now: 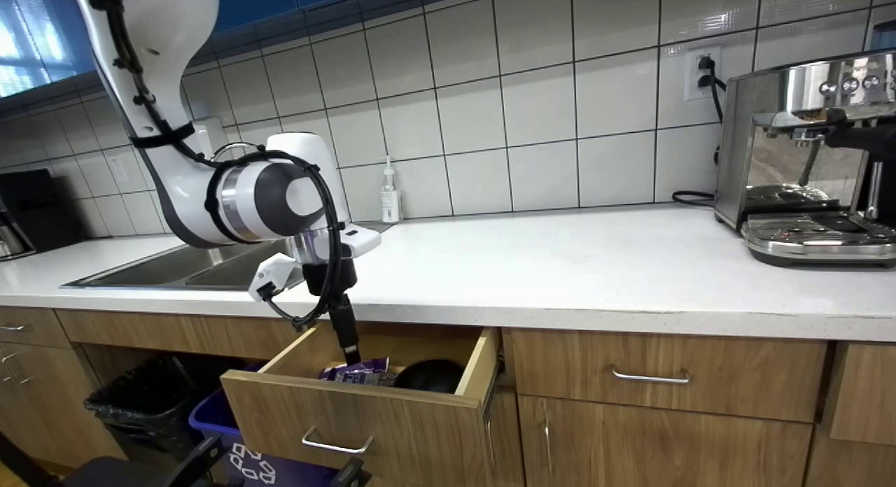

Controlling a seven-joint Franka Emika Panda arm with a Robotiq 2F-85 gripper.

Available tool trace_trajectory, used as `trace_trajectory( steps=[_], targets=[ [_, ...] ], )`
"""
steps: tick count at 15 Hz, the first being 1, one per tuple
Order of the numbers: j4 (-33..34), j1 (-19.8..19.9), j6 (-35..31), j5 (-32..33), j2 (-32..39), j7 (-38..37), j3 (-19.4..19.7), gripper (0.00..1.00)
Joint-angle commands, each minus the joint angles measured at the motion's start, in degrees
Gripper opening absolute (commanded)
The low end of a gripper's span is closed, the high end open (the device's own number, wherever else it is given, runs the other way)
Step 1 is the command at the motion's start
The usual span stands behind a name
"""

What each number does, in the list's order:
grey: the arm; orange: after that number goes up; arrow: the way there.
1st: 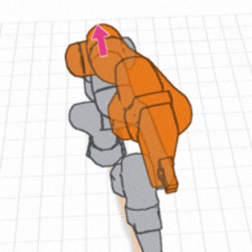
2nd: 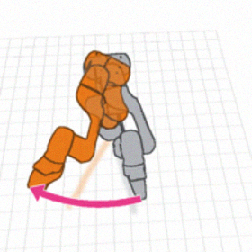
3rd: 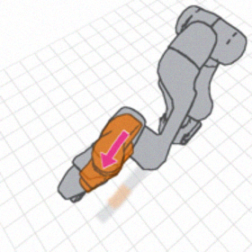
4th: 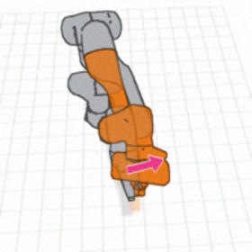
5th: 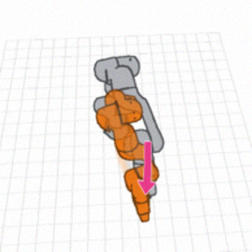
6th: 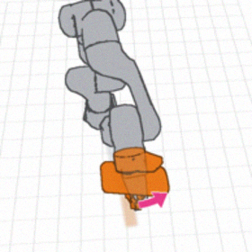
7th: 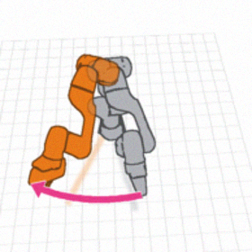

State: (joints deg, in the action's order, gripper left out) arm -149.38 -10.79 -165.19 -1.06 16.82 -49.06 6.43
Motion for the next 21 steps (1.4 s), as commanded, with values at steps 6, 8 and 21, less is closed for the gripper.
trace_trajectory(
  steps=[6,8,21],
  targets=[
    [-8.15,0.93,2.42,-0.28,-10.14,6.21,-1.81,1.00],
    [-9.54,1.24,3.07,-0.30,-11.91,7.31,-2.34,1.00],
    [-9.36,3.94,14.94,1.27,-15.09,15.39,-4.13,1.00]
  ],
)
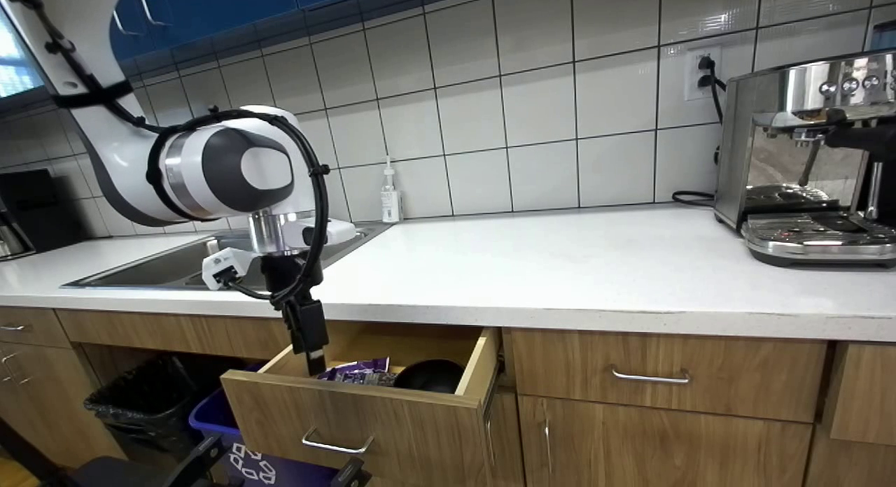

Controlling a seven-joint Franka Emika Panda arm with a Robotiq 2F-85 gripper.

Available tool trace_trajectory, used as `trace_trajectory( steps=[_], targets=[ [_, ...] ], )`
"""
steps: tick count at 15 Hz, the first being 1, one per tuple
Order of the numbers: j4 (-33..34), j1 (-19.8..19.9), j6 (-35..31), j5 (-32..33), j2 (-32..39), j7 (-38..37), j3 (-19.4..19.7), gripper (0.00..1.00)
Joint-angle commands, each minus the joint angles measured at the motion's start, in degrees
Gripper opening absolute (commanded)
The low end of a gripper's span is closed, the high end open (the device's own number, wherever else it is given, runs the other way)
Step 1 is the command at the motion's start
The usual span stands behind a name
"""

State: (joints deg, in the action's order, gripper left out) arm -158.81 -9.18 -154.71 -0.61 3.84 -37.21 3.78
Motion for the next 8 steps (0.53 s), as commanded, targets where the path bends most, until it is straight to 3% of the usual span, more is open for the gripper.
trace_trajectory(
  steps=[1,8],
  targets=[
    [-0.01,2.52,5.17,1.48,-1.97,4.45,-1.51,1.00],
    [0.08,3.70,12.62,3.01,-1.07,11.81,-1.24,1.00]
  ],
)
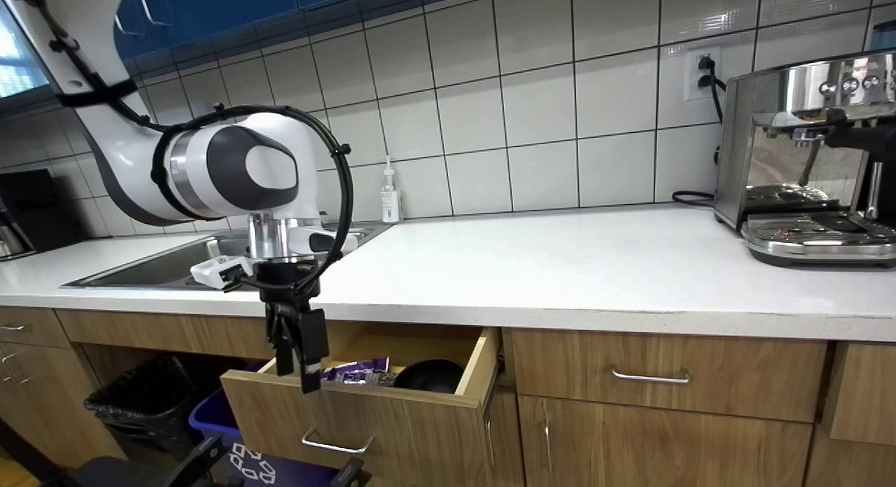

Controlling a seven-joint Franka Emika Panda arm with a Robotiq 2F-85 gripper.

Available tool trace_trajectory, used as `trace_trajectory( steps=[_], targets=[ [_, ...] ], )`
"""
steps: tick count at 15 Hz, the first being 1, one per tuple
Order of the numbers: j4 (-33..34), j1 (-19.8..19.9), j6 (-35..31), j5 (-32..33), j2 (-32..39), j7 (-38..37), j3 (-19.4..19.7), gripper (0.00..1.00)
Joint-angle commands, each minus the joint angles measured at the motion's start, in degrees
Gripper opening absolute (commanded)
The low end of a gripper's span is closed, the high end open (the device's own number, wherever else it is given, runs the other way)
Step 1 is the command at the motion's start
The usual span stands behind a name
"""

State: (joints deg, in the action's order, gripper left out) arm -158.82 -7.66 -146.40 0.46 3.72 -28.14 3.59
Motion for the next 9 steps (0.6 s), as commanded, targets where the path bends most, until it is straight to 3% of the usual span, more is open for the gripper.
trace_trajectory(
  steps=[1,9],
  targets=[
    [0.08,2.36,5.23,2.64,-0.86,3.09,-1.00,1.00],
    [-0.01,3.06,6.85,7.85,1.06,1.55,-0.65,1.00]
  ],
)
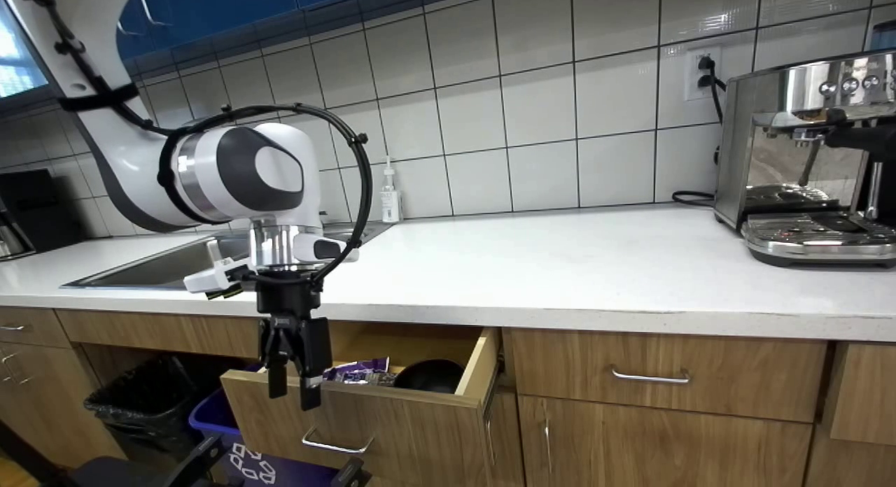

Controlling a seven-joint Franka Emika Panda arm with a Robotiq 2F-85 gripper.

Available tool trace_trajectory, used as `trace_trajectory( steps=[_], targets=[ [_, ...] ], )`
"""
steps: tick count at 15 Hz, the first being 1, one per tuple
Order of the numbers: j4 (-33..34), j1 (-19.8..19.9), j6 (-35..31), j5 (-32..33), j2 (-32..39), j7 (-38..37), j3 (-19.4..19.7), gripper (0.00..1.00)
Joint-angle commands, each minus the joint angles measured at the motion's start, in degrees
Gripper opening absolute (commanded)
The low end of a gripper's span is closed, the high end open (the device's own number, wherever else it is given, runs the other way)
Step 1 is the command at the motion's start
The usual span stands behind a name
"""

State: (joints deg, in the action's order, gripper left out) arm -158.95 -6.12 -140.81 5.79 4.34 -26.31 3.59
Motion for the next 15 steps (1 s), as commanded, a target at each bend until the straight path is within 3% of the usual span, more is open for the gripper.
trace_trajectory(
  steps=[1,9,15],
  targets=[
    [0.16,1.59,1.14,2.76,0.94,-0.06,-0.62,1.00],
    [2.24,1.20,-1.33,3.10,5.87,-0.77,0.03,1.00],
    [4.55,-0.33,-9.43,5.71,9.61,-3.52,2.27,1.00]
  ],
)
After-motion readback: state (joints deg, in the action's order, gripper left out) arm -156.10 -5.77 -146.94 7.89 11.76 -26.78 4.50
